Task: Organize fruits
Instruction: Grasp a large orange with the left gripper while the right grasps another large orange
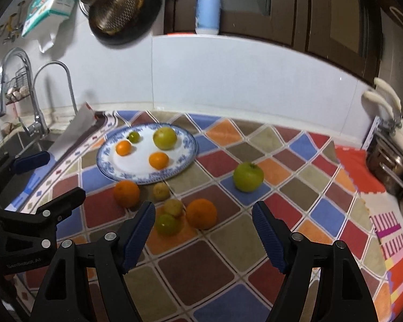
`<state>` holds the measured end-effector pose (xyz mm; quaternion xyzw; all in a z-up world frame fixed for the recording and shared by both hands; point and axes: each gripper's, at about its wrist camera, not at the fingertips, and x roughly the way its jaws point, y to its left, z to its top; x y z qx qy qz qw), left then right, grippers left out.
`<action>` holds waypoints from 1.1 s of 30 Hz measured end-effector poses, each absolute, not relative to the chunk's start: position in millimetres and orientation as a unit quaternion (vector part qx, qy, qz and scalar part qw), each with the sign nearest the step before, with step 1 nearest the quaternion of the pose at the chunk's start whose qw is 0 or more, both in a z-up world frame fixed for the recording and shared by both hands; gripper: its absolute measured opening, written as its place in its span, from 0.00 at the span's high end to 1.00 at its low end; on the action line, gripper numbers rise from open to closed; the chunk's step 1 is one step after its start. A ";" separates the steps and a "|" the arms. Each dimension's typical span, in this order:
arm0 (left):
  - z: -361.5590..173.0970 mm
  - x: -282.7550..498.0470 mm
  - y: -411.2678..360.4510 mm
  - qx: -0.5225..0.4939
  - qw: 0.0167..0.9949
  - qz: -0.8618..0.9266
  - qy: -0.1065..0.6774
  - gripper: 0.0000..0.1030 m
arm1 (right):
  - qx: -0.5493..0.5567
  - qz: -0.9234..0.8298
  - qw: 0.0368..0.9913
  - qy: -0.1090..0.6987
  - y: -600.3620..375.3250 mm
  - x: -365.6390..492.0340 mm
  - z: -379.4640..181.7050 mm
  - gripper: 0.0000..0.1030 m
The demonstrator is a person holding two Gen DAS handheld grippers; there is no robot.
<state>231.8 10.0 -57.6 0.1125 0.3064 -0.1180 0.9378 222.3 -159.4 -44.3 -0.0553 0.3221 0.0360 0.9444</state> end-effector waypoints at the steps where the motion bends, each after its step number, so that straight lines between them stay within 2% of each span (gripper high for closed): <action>1: -61.4 235.3 8.5 0.116 0.936 -0.118 0.312 0.20 | -0.056 0.036 0.942 0.328 -160.6 226.1 -48.6 0.28; 16: -101.6 277.0 -9.2 0.139 0.913 -0.142 0.357 0.28 | -0.049 0.059 0.919 0.388 -172.4 271.6 -88.0 0.42; 21: -108.8 289.7 -11.2 0.130 0.906 -0.147 0.374 0.36 | -0.042 0.073 0.914 0.397 -171.7 283.2 -94.7 0.44; 33: -117.3 304.4 -14.0 0.102 0.899 -0.154 0.396 0.53 | -0.020 0.094 0.901 0.423 -172.3 293.2 -109.6 0.58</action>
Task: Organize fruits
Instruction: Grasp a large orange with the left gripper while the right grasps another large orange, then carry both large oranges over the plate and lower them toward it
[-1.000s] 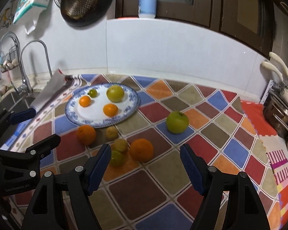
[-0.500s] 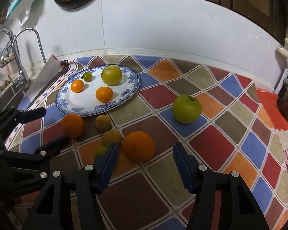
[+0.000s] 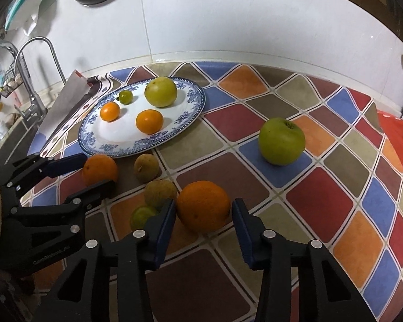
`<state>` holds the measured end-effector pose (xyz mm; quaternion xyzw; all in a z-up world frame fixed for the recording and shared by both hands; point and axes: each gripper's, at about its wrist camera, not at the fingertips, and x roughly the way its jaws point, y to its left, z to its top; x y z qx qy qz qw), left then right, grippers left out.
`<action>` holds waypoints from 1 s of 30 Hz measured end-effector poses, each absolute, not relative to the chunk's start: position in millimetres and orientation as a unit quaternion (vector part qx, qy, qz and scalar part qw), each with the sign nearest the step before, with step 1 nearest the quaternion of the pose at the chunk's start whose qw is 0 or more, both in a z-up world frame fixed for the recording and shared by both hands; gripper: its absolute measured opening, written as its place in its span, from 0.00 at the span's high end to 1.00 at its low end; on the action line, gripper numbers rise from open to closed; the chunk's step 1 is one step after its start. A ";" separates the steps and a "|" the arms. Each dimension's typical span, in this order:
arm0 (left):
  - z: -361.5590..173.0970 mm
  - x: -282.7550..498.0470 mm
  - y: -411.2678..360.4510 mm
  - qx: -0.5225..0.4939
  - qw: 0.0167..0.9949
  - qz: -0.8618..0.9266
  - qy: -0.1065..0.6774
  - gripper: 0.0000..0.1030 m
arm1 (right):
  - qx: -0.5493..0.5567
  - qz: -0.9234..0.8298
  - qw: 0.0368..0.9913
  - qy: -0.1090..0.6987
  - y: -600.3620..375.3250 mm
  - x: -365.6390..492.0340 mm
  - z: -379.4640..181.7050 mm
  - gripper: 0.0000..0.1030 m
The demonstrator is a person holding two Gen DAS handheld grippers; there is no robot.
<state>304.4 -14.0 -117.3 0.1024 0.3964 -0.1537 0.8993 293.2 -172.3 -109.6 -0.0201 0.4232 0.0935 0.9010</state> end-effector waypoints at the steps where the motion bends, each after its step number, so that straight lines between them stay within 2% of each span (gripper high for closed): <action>1: -117.1 304.9 -14.1 0.101 0.899 -0.156 0.397 0.55 | -0.020 0.094 0.901 0.423 -172.0 293.1 -109.4 0.59; 3: -116.8 304.7 -15.0 0.101 0.899 -0.159 0.396 0.58 | -0.021 0.094 0.901 0.423 -171.4 292.7 -109.3 0.59; 16: -109.4 299.3 -13.3 0.095 0.901 -0.158 0.392 0.59 | -0.022 0.092 0.905 0.415 -172.7 288.0 -99.7 0.59; 30: -67.5 273.2 4.2 0.072 0.926 -0.136 0.345 0.59 | -0.028 0.115 0.923 0.366 -158.6 273.3 -59.7 0.59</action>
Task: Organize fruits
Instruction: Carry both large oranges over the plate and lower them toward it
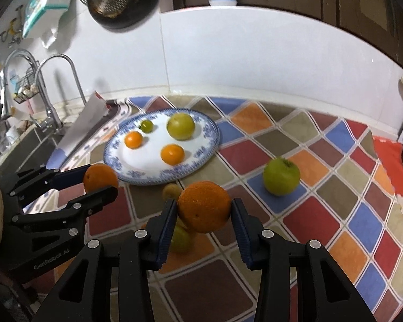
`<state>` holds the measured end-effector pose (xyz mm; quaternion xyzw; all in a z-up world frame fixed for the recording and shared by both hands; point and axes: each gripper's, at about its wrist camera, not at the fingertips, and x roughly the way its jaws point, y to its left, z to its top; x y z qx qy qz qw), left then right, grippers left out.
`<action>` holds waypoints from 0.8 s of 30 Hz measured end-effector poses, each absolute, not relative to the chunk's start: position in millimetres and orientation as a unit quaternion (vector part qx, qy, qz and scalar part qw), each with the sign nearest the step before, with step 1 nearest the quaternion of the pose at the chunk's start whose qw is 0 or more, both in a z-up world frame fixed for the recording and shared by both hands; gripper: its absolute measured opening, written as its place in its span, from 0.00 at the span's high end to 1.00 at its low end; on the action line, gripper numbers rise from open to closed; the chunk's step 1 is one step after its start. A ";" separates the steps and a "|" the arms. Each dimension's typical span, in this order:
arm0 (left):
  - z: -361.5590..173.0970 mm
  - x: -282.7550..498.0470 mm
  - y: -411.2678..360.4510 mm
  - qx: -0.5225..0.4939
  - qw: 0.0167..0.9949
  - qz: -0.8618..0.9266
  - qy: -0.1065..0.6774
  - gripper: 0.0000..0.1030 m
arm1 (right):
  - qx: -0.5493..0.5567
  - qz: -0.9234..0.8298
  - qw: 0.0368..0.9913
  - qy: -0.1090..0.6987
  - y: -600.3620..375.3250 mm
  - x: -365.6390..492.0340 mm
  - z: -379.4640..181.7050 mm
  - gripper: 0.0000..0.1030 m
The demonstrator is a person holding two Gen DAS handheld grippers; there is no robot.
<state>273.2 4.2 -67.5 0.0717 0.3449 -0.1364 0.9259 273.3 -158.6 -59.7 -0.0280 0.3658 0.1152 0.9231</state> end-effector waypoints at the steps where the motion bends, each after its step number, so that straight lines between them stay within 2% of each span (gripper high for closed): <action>1: -65.5 272.9 6.0 0.072 0.928 -0.132 0.341 0.59 | -0.029 0.118 0.924 0.362 -156.3 273.4 -57.0 0.59; 13: -49.3 292.4 17.8 0.079 0.943 -0.106 0.306 0.59 | -0.062 0.159 0.932 0.320 -131.6 304.9 -34.9 0.59; 24: -62.7 326.4 35.7 0.078 0.942 -0.086 0.316 0.59 | -0.072 0.204 0.917 0.335 -104.5 359.9 -43.6 0.59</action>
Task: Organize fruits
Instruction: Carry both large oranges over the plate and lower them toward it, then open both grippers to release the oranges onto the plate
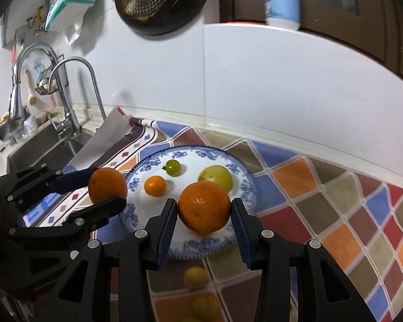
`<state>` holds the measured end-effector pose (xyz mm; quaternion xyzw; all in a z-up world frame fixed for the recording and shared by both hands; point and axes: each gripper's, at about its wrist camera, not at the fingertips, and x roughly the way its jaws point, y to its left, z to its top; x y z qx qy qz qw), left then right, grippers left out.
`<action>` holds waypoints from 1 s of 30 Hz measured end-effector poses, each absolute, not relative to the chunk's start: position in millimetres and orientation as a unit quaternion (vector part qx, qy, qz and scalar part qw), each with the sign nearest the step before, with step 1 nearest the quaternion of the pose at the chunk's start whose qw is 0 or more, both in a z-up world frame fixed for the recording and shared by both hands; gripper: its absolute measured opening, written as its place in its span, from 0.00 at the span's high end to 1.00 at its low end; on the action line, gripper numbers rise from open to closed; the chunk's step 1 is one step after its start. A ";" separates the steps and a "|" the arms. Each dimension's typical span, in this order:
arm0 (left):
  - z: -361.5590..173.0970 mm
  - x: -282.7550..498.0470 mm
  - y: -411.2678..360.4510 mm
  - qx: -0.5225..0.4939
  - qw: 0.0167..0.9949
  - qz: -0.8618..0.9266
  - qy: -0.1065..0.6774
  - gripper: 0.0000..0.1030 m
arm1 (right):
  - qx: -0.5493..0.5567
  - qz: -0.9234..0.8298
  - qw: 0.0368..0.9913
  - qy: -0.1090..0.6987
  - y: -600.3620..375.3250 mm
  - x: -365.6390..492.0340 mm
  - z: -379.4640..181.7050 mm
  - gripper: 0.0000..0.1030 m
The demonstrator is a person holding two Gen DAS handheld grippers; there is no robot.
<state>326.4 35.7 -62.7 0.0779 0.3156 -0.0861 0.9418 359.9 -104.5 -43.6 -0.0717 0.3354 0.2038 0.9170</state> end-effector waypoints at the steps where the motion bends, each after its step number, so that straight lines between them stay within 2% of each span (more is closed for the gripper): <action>1: -65.4 329.2 38.0 0.078 0.941 -0.084 0.319 0.59 | -0.073 0.210 0.914 0.338 -101.0 364.1 -45.9 0.59; 15: -96.3 360.7 53.1 0.077 0.927 -0.084 0.357 0.58 | -0.097 0.236 0.898 0.359 -69.3 406.6 -71.9 0.59; 18: -95.1 363.8 54.3 0.068 0.927 -0.083 0.358 0.58 | -0.094 0.229 0.898 0.364 -70.8 410.0 -71.5 0.54; 21: -89.0 361.3 53.6 0.066 0.932 -0.080 0.348 0.49 | -0.085 0.222 0.902 0.360 -76.6 406.4 -69.0 0.54; 23: -83.4 356.4 52.6 0.065 0.935 -0.079 0.341 0.48 | -0.085 0.215 0.906 0.356 -81.0 400.1 -66.1 0.54; 24: -80.1 353.5 51.8 0.064 0.936 -0.077 0.338 0.43 | -0.082 0.211 0.908 0.353 -83.2 397.6 -64.3 0.54; 30: -58.7 330.7 47.9 0.060 0.944 -0.070 0.317 0.37 | -0.070 0.183 0.923 0.331 -101.0 372.1 -45.1 0.48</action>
